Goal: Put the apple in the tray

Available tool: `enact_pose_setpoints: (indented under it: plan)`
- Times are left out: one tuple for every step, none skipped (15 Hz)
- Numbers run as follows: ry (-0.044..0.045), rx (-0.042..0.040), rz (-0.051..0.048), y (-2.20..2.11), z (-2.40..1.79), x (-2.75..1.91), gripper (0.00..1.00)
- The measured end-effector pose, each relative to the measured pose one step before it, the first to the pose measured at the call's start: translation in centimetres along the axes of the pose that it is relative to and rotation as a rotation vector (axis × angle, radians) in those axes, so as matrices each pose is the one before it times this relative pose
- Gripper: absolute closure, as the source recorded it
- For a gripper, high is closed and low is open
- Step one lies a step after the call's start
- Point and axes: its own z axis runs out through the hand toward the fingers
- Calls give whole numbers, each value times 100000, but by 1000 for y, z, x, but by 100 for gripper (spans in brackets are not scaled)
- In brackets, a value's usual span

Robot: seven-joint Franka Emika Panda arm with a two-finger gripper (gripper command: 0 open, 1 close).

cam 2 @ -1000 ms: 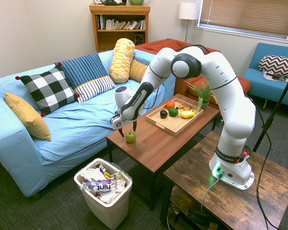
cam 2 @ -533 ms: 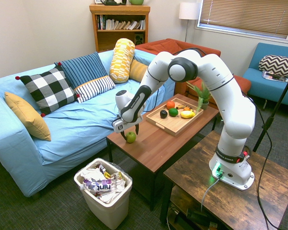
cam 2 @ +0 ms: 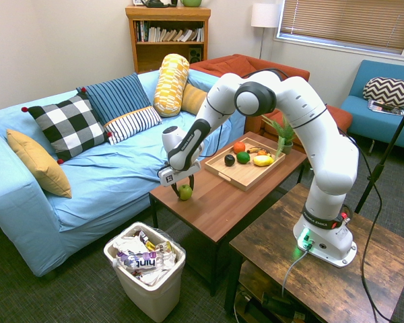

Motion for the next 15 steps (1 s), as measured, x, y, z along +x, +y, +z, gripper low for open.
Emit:
enact_pose_setpoints:
  plan:
    - [328, 1071, 468, 18, -765, 488, 100]
    - [816, 1601, 743, 100, -1263, 694, 100]
    - [1172, 1780, 981, 310, -1657, 991, 100]
    - [1305, 1527, 1311, 621, -1673, 1302, 100]
    - [1491, 1050, 1864, 933, -1532, 1576, 100]
    - [1578, 728, 2353, 1183, -1375, 1917, 100]
    - [1621, 459, 3051, 1558, -1253, 2357, 100]
    - [1667, 101, 3523, 1795, -1009, 2659, 100]
    - [997, -156, 3739, 2043, -485, 2645, 100]
    - [653, -67, 3270, 2034, -180, 2656, 100]
    - [97, -398, 2800, 1903, 8, 2446, 100]
    - [42, -438, 2728, 1711, 294, 2096, 100]
    - [-171, -875, 1889, 1555, 746, 1703, 100]
    - [-517, -1311, 1548, 1408, 864, 1410, 100]
    - [-606, -1267, 1002, 1081, 837, 1002, 100]
